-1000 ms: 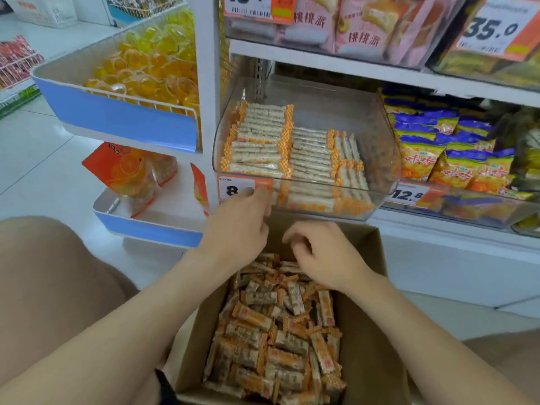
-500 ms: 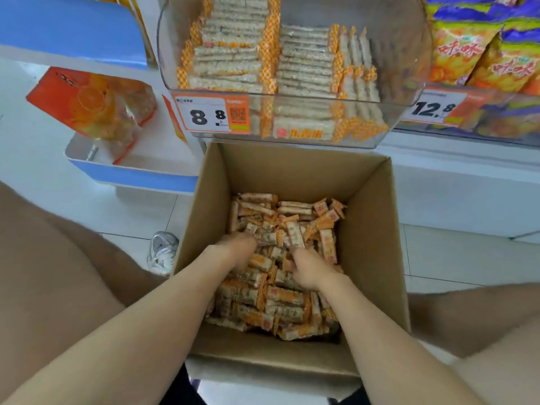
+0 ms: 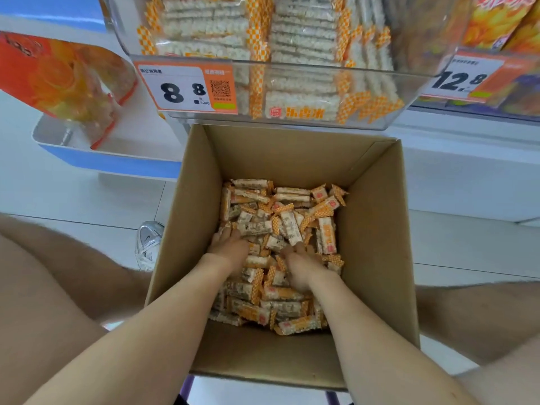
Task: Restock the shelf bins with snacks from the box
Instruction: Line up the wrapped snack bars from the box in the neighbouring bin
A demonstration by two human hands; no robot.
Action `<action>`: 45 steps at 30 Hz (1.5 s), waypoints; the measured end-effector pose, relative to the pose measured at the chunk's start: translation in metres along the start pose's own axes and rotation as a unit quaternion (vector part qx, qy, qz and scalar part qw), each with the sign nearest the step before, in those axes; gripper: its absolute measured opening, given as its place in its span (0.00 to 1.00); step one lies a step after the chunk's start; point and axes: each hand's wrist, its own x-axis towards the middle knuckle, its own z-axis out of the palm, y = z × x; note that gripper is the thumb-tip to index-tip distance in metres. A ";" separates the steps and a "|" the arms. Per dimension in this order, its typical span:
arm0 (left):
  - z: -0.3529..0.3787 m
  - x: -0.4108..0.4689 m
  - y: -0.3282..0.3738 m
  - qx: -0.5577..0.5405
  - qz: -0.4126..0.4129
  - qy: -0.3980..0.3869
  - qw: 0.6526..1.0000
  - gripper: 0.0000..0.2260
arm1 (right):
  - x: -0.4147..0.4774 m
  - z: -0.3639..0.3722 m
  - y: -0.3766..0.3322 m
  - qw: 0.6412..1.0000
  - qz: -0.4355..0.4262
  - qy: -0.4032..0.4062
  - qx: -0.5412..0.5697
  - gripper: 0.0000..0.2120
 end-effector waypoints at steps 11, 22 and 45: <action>-0.040 -0.023 -0.007 -0.318 -0.030 0.076 0.944 0.19 | -0.024 -0.037 0.004 0.894 -0.010 0.251 0.371 0.22; -0.126 -0.118 -0.012 -0.737 0.100 0.037 0.667 0.09 | -0.105 -0.101 -0.021 0.853 -0.179 0.397 0.288 0.22; -0.221 -0.242 -0.076 -0.248 0.167 0.602 0.740 0.10 | -0.226 -0.243 -0.055 0.729 -0.196 0.603 0.259 0.26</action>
